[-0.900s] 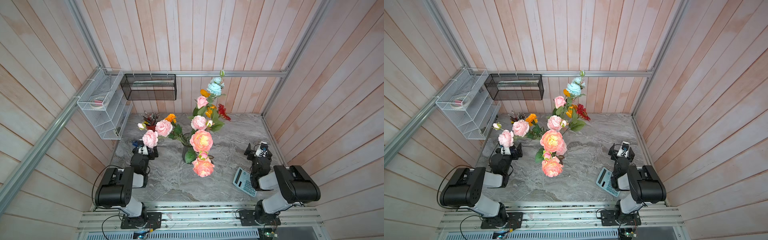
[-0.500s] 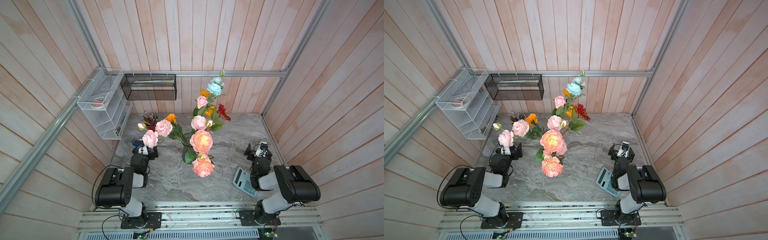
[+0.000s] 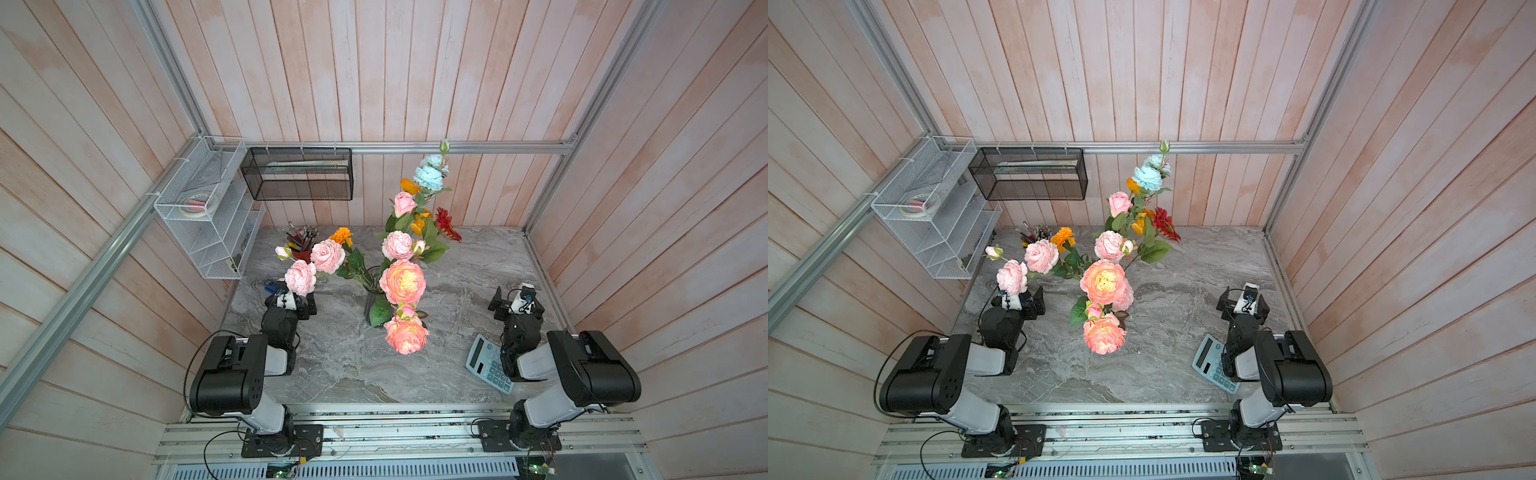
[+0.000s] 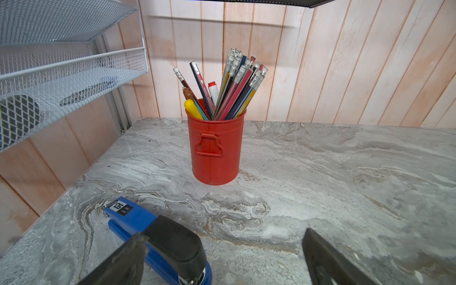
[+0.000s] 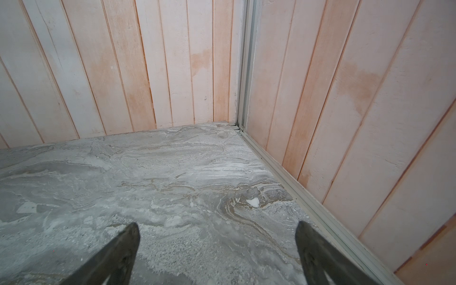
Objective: Pick out pink flowers from the vase
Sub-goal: Pick up the flower from the vase.
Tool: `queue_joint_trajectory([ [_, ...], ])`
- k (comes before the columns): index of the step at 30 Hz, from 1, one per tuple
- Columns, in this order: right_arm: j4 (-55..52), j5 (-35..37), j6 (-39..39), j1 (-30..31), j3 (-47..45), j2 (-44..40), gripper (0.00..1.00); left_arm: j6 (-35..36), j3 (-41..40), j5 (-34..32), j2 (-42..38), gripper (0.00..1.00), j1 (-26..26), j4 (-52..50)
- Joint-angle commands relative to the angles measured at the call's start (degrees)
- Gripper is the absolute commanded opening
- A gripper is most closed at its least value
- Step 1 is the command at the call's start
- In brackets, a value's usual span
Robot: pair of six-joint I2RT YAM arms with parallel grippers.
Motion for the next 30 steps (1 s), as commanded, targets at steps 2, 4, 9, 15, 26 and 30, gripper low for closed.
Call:
queue_joint_trajectory([
  [2, -0.36, 1.11, 0.39, 0.28, 0.63, 0.61, 0.98, -0.21, 0.05, 0.58, -0.29, 1.0, 0.07, -0.03],
  [4, -0.43, 1.0, 0.39, 0.27, 0.63, 0.55, 0.98, -0.21, 0.07, 0.57, -0.25, 1.0, 0.03, -0.08],
  [9, -0.7, 0.53, 0.67, -0.08, 0.71, 0.54, 0.98, -0.21, 0.01, 0.57, -0.31, 1.0, 0.04, 0.02],
  [15, -1.42, 1.59, -0.94, 1.36, -0.34, -3.38, 0.98, -1.62, -3.59, -3.3, -3.02, 1.0, 0.08, 4.67],
  [26, -42.74, -6.8, 0.18, 8.65, 14.01, -22.31, 0.98, -7.05, -4.37, -0.89, -26.19, 0.92, -0.66, -13.62],
  [30, -45.39, -14.71, 5.19, 9.8, 12.72, -27.82, 0.98, -6.8, -6.44, 0.84, -29.78, 0.81, -5.73, -12.95],
])
